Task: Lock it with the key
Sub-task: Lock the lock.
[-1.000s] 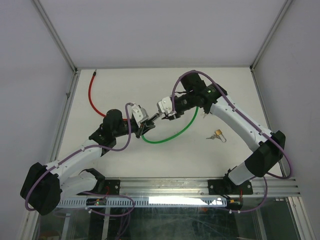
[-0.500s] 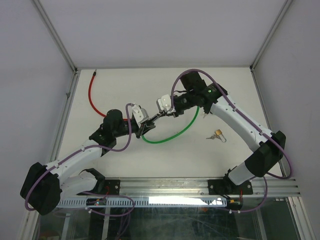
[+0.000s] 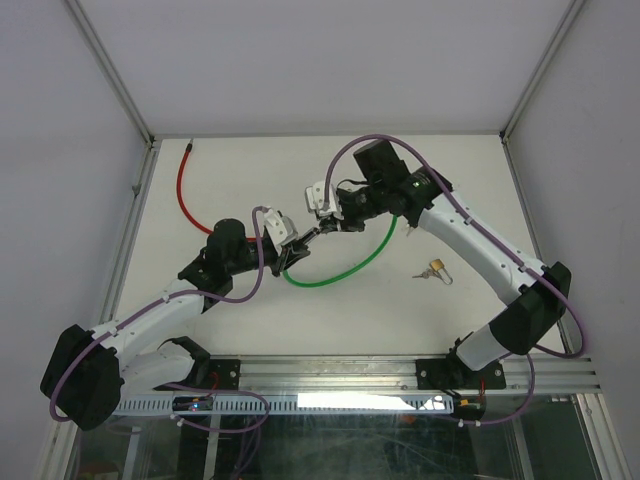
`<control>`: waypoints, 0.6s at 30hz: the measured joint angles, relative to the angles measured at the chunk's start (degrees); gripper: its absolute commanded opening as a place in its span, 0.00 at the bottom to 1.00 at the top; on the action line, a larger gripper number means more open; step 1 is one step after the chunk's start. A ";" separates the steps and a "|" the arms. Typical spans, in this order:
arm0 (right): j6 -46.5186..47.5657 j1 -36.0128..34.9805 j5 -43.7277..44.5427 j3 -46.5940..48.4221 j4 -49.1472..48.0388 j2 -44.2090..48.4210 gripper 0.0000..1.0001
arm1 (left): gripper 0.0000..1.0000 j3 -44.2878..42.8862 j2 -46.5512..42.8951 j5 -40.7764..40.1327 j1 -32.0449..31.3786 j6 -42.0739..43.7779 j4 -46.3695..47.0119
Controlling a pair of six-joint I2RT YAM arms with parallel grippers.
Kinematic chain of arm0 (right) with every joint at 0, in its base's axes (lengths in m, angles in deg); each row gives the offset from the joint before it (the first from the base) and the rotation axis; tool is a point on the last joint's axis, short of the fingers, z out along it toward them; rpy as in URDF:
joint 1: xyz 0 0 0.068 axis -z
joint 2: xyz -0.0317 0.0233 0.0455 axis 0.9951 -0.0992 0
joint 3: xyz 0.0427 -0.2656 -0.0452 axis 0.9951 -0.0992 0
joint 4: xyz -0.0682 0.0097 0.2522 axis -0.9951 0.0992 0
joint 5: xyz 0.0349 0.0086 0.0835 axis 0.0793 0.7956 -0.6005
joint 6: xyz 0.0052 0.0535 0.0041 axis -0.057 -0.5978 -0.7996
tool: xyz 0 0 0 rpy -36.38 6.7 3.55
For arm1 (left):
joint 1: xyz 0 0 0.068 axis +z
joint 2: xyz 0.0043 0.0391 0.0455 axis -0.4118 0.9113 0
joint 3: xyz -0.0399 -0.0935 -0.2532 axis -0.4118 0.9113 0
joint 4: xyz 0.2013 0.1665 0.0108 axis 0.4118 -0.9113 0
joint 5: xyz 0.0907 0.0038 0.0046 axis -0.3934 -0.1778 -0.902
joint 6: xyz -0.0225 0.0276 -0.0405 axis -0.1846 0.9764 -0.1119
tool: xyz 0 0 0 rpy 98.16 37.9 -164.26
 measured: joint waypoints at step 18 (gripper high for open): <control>-12.92 -2.23 7.48 3.19 2.45 -1.68 0.62 | 0.00 -0.13 0.04 -1.46 0.00 -0.07 -0.39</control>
